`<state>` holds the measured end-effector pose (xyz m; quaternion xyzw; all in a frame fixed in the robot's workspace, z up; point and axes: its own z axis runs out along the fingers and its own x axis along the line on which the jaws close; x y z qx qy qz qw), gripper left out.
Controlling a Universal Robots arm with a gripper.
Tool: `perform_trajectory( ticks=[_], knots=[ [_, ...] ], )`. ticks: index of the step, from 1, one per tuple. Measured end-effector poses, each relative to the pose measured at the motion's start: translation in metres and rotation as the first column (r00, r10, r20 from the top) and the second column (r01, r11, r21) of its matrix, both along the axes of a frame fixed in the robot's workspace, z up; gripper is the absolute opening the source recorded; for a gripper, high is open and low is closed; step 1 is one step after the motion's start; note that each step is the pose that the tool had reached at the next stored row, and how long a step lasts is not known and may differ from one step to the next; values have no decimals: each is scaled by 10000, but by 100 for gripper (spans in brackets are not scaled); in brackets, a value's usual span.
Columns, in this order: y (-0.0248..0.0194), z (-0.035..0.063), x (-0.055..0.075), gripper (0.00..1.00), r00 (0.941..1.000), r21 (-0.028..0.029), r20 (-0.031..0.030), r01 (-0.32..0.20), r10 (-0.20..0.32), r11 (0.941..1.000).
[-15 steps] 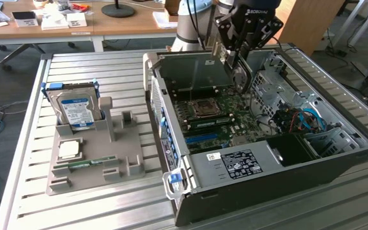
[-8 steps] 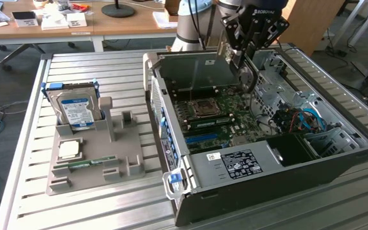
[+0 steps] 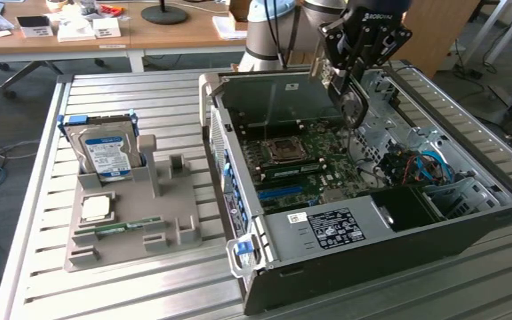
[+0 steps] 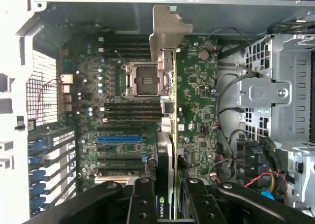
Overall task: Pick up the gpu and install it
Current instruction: 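Pick up the gpu and move the gpu toward the slot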
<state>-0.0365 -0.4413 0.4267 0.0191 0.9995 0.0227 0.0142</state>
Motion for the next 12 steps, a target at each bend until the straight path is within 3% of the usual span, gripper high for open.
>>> perform_trajectory(
  ticks=[12],
  knots=[
    [0, 0, 227, 27, 10000, 0, 0, 0, 0, 10000]
  ],
)
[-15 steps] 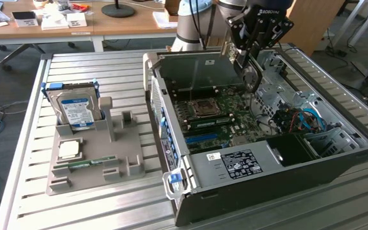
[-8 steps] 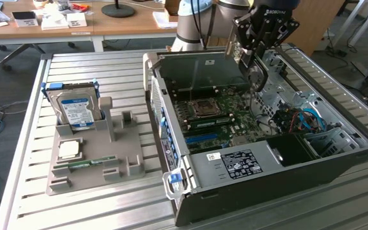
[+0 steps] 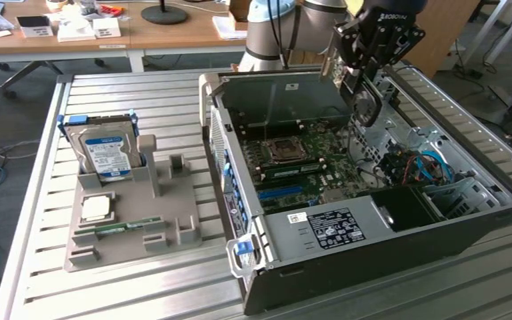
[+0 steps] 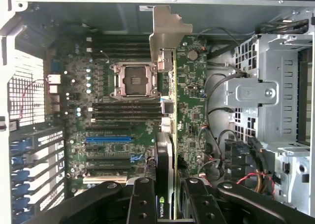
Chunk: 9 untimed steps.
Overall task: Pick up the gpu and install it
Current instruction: 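Pick up the gpu and move the gpu toward the slot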
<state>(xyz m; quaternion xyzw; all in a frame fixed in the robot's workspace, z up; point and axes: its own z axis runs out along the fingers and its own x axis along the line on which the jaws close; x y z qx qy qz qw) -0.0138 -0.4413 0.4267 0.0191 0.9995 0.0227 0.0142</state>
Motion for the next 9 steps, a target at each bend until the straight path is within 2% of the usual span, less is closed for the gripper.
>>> perform_trajectory(
  ticks=[9],
  knots=[
    [0, 0, 136, 27, 10000, -1, 0, -1, 1, 10000]
  ],
)
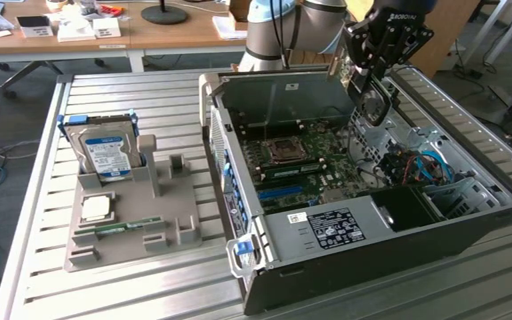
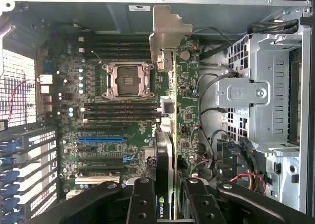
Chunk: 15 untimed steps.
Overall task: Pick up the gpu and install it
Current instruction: 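Pick up the gpu and move the gpu toward the slot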
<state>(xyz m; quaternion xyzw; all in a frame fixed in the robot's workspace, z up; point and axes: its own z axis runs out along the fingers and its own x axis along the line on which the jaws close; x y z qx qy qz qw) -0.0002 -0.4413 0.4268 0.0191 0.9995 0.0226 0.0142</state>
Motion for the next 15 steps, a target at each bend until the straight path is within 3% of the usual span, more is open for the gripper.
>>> perform_trajectory(
  ticks=[15],
  knots=[
    [0, 0, 22, 27, 10000, 1, 0, 0, 0, 10000]
  ],
)
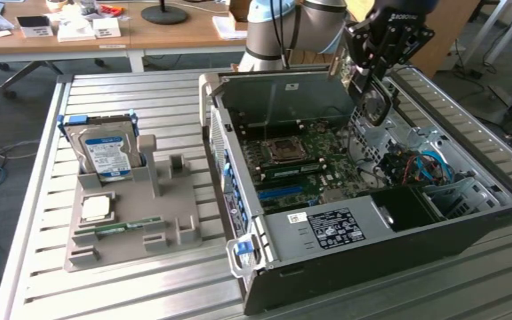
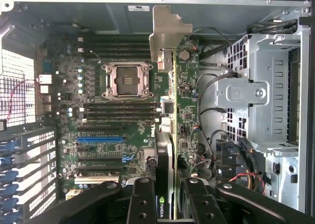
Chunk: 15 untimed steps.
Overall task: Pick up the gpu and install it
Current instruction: 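Pick up the gpu and move the gpu toward the slot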
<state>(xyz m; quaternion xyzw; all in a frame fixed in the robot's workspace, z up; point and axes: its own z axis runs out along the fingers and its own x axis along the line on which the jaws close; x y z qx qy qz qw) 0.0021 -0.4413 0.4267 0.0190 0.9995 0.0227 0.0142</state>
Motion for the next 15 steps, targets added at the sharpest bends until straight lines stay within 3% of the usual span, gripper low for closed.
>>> perform_trajectory(
  ticks=[15],
  knots=[
    [0, 0, 285, 27, 10000, 1, 0, 0, 0, 10000]
  ],
)
